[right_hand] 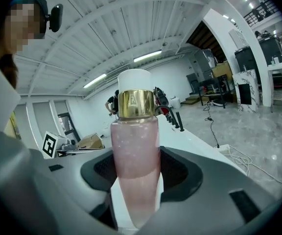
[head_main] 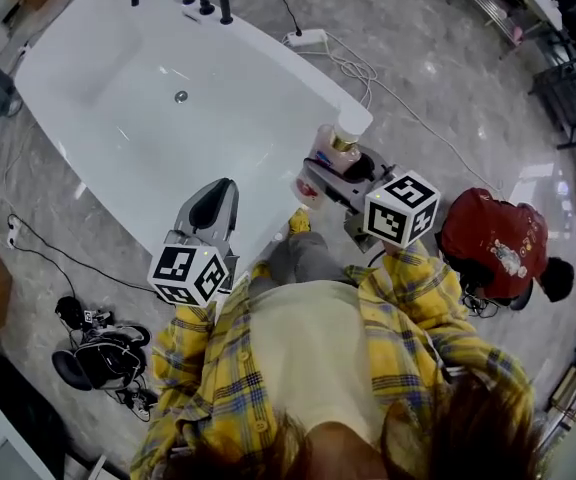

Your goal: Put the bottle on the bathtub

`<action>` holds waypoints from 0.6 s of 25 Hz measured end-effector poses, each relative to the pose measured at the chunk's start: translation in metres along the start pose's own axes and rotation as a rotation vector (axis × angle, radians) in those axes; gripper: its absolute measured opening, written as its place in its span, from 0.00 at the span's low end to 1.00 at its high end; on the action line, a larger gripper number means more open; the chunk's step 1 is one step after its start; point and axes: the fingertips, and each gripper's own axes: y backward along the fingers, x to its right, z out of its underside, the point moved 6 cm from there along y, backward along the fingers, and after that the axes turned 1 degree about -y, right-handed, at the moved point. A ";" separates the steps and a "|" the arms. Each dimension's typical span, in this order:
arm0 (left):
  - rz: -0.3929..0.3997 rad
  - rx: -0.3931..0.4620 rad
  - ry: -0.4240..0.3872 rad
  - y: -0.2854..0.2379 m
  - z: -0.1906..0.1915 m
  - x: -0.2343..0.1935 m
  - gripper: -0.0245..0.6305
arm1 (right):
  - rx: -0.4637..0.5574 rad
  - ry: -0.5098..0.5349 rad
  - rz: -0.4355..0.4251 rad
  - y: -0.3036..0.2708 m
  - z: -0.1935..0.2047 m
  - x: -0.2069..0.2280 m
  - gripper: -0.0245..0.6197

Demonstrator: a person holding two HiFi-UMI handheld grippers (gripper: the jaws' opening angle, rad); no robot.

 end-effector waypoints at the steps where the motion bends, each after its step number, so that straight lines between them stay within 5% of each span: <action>1: -0.006 0.000 0.004 -0.007 -0.001 -0.002 0.09 | -0.006 0.004 -0.002 -0.004 -0.003 0.008 0.40; 15: -0.088 -0.034 0.103 -0.103 0.000 -0.025 0.09 | -0.070 -0.012 -0.009 -0.056 -0.019 0.118 0.40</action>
